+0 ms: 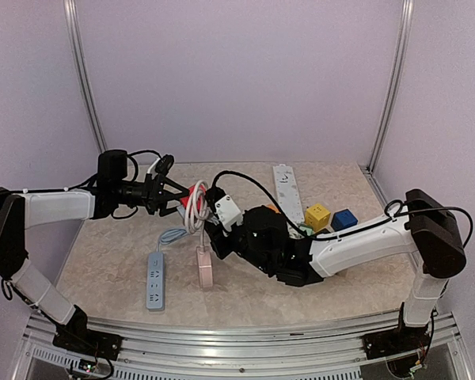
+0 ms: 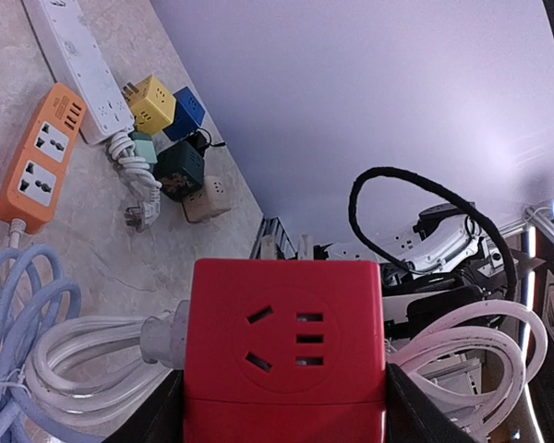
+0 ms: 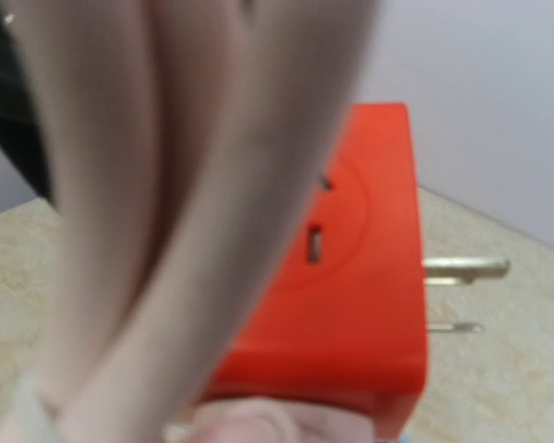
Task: Pull the plug off the socket
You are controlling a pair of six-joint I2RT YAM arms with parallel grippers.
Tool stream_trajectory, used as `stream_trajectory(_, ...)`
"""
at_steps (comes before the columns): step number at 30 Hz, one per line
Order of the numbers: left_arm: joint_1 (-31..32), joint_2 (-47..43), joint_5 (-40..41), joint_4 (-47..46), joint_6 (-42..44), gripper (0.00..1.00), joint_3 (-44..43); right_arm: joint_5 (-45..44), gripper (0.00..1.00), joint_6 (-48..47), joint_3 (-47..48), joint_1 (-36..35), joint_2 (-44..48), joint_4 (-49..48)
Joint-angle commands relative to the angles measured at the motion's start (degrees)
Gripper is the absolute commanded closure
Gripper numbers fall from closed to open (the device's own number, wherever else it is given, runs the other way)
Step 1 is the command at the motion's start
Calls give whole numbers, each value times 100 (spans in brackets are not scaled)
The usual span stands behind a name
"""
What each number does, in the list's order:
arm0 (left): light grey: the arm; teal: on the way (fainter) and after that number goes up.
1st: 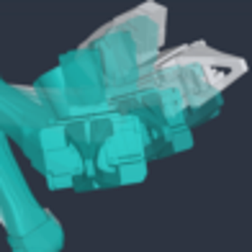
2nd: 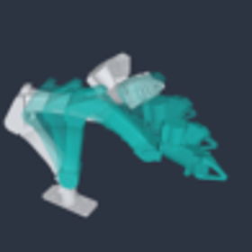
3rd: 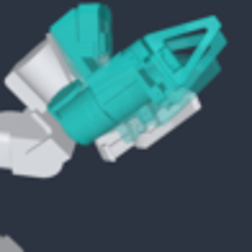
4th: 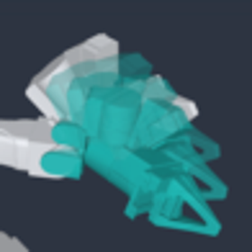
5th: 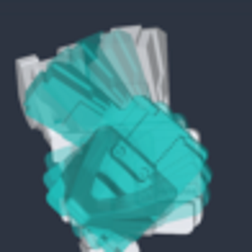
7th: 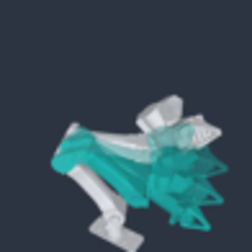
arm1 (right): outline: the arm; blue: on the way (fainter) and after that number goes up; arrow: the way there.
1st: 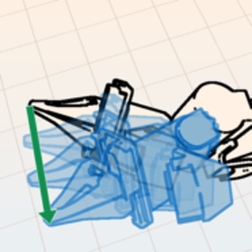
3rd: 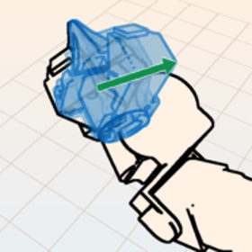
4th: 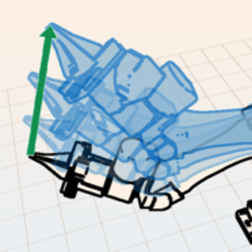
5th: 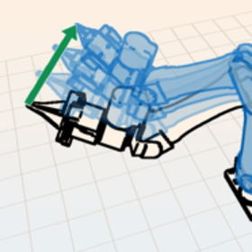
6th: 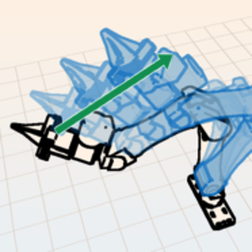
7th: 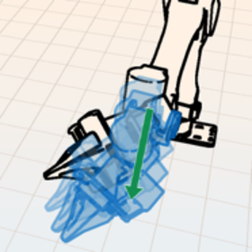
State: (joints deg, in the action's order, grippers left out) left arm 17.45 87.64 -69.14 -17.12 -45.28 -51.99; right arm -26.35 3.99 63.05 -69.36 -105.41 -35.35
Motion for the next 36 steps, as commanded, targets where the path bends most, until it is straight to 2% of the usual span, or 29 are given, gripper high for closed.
stream_trajectory(1,-305,-285,200,-243,391,82,-245,568,100,-933,-409,-17,506,-799)
stream_trajectory(5,-309,-260,189,-221,401,82,-259,1304,100,-1512,-342,-84,546,-522)
stream_trajectory(10,-319,-238,199,-195,419,82,-259,1433,100,-1615,-253,-113,447,-393)
stream_trajectory(17,-339,-273,263,-194,428,82,-233,299,100,-1047,-157,-114,431,-406)
stream_trajectory(22,-430,-368,314,-204,431,82,-207,-450,100,-110,153,-8,383,369)
stream_trajectory(29,-446,-410,332,-212,433,82,-198,-887,100,776,275,142,402,1033)
stream_trajectory(36,-451,-413,340,-208,432,82,-198,-898,100,943,317,195,412,1181)
